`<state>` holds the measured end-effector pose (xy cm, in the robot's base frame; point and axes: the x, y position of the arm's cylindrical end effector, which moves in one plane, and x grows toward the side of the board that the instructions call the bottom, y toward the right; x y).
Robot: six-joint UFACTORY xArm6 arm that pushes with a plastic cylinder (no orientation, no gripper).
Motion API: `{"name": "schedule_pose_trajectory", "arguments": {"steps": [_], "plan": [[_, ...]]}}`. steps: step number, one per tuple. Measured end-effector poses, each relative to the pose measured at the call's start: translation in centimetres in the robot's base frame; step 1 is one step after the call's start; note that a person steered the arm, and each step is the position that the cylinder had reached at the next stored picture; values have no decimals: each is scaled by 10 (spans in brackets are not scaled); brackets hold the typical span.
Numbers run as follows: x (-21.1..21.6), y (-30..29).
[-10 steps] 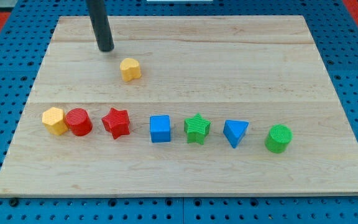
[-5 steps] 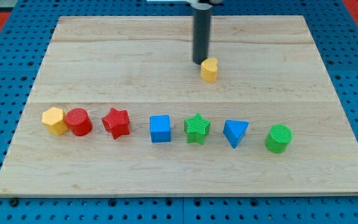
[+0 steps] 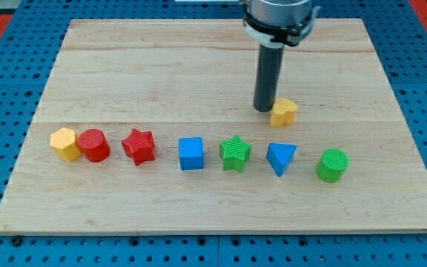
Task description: Move the yellow heart closer to the right of the green circle
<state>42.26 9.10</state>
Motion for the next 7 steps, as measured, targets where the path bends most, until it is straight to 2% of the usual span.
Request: {"name": "schedule_pose_trajectory", "arguments": {"steps": [1,2,3,5,7], "plan": [[23,70],[34,99],[25,103],[73,95],[85,100]]}}
